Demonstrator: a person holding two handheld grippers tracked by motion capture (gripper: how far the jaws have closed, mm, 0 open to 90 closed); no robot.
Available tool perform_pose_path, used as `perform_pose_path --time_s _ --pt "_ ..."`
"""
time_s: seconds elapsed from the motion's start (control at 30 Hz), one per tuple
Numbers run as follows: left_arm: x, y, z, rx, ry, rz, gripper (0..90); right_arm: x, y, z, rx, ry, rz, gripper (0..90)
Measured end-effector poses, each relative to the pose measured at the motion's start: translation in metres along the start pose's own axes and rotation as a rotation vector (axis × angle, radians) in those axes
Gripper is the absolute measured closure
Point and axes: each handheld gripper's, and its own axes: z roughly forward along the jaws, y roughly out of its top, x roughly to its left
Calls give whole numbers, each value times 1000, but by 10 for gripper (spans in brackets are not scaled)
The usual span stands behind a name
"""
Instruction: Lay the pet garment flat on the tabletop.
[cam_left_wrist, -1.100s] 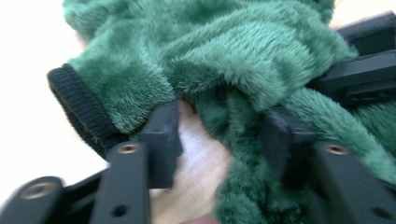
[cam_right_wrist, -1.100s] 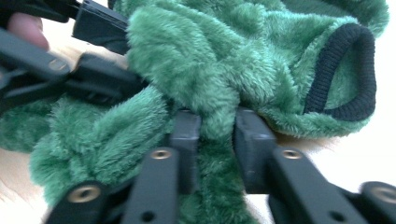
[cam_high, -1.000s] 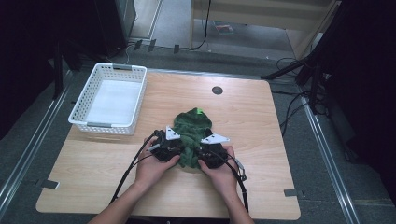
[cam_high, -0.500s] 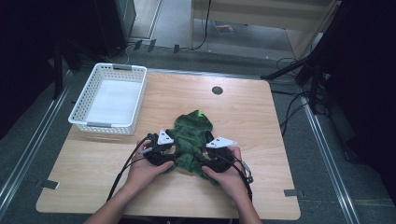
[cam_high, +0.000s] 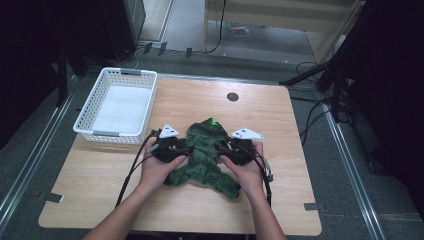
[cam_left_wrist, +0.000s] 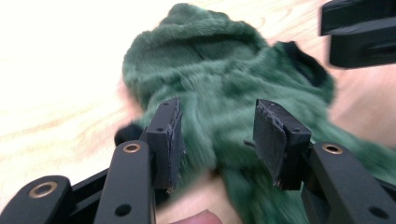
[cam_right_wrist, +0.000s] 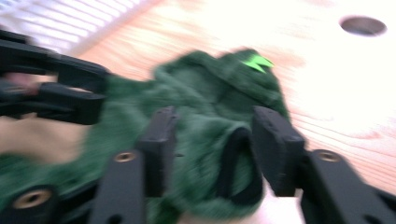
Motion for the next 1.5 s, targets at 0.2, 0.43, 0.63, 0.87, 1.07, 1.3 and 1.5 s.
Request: perform_pose_path --time_s 0.2,0.43,0.63,0.87,1.07,1.3,1.5 --pt "-1 -4 20 82 19 21 520 -21 -11 24 123 -60 162 721" --pt "-2 -6 28 100 53 10 503 -28 -29 13 150 -72 182 879" --pt "-9 -5 31 111 102 48 494 -22 -20 -1 59 -90 184 854" --pt "-13 2 42 99 126 3 508 14 5 7 20 46 74 802" --pt "-2 5 42 94 108 -46 573 -1 -13 44 165 -20 141 808" --pt "-2 5 43 87 129 -51 583 -9 1 66 168 -48 71 813" --pt "11 8 41 63 142 -112 556 -10 15 80 195 -12 38 773"
